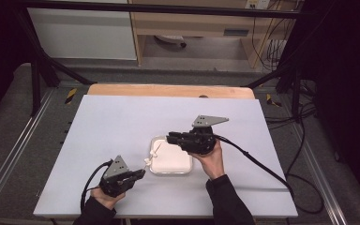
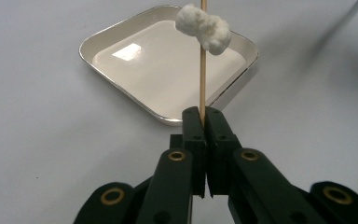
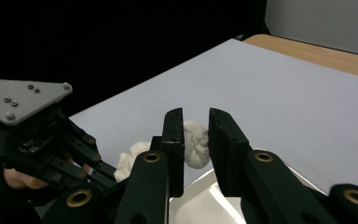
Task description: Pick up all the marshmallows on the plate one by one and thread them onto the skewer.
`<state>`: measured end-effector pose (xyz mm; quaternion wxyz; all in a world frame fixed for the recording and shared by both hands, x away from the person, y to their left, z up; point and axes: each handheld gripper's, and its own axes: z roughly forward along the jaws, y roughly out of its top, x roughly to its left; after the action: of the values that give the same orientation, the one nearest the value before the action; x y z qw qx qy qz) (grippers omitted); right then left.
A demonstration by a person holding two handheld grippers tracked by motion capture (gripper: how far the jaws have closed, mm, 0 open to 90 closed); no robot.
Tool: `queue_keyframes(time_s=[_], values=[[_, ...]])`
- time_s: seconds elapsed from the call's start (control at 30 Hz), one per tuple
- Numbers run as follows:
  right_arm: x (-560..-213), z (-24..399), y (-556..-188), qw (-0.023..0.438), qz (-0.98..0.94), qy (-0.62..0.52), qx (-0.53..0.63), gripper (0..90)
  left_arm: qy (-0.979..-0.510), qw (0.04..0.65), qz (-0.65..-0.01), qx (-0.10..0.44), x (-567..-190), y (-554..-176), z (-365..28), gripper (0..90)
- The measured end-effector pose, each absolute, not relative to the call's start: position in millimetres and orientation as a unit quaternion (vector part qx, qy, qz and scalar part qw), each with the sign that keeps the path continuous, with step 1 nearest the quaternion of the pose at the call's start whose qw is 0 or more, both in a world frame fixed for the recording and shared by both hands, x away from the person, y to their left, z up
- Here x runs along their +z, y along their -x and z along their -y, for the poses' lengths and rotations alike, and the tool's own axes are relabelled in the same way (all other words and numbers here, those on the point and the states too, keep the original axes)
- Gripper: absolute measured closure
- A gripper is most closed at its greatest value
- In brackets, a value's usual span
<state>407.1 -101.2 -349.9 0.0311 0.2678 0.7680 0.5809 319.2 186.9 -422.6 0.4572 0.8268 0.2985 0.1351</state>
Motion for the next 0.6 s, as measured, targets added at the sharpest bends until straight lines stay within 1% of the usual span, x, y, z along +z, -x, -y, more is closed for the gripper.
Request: queue_keyframes(time_s=[0.17,0.6], values=[[-350.3,99.6,-406.8,0.012,-0.759,-0.266,0.594,77.0,-0.828,0.451,-0.304,0.136,-421.9,-316.5,-185.8,88.1],[-357.3,93.7,-406.4,-0.009,-0.757,-0.262,0.599,77.2,-0.829,0.452,-0.301,0.136,-422.0,-316.2,-185.0,88.1]])
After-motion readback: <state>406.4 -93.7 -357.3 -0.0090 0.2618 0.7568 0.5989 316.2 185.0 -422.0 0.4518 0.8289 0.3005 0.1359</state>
